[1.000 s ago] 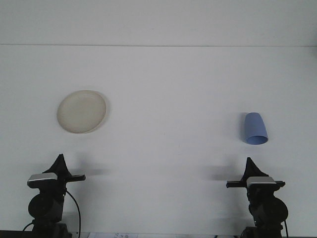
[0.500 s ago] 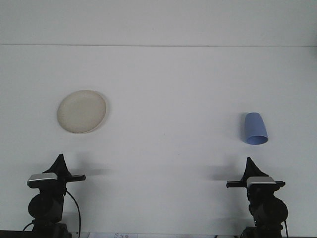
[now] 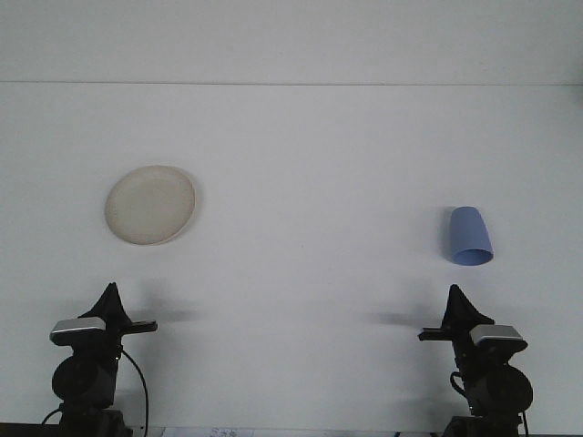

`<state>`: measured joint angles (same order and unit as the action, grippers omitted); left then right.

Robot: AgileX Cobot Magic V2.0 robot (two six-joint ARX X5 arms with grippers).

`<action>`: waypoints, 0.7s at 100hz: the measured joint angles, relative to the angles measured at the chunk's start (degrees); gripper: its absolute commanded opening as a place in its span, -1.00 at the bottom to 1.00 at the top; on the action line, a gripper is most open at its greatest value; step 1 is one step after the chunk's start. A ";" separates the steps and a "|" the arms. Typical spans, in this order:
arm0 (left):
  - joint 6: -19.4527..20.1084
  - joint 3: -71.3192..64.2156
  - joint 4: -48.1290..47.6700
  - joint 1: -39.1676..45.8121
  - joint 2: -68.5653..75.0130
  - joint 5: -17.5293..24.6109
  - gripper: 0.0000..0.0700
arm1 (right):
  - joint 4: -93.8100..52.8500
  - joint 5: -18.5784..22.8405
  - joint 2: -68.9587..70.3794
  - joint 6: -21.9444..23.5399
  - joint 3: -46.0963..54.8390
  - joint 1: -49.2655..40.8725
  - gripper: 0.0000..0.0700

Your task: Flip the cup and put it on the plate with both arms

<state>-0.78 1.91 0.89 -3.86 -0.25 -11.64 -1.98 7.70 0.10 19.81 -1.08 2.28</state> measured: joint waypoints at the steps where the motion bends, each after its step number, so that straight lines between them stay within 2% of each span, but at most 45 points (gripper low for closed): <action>1: 0.00 0.00 0.00 0.00 0.00 0.00 -0.96 | -0.15 -0.11 0.00 0.46 -0.11 0.00 -0.98; 10: 0.00 0.00 0.00 0.00 0.00 0.00 -0.96 | -4.04 -3.65 0.11 3.48 -3.10 -0.02 -0.96; 13: 0.00 0.00 0.00 0.00 0.00 0.00 -0.96 | -5.38 -5.31 0.48 3.98 -4.79 -0.02 -0.88; 16: 0.00 0.00 0.00 0.00 0.00 0.00 -0.96 | -6.32 -6.84 1.03 4.22 -6.78 -0.02 -0.67; 24: 0.00 0.00 0.00 0.00 0.00 0.00 -0.96 | -7.85 -8.26 3.72 3.82 -12.90 0.00 0.10; 28: 0.00 0.00 0.00 0.00 0.00 0.00 -0.96 | -8.22 -9.05 5.70 2.89 -15.96 0.02 0.31; 40: 0.00 0.00 0.00 0.00 0.00 0.00 -0.96 | -11.76 -9.94 13.99 -2.40 -23.63 0.02 0.33; 47: 0.00 0.00 0.00 0.00 0.00 0.00 -0.96 | -14.88 -12.44 19.65 -6.08 -26.51 0.02 0.33; 57: 0.00 0.00 0.00 0.00 0.00 0.00 -0.96 | -17.27 -16.31 27.23 -10.32 -28.44 -0.02 0.33; 70: 0.00 0.00 0.00 0.00 0.00 0.00 -0.96 | -17.44 -17.42 35.76 -13.88 -28.89 0.74 0.33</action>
<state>-0.78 1.91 0.89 -3.86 -0.25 -11.64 -19.42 -9.72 35.86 5.93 -29.98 3.03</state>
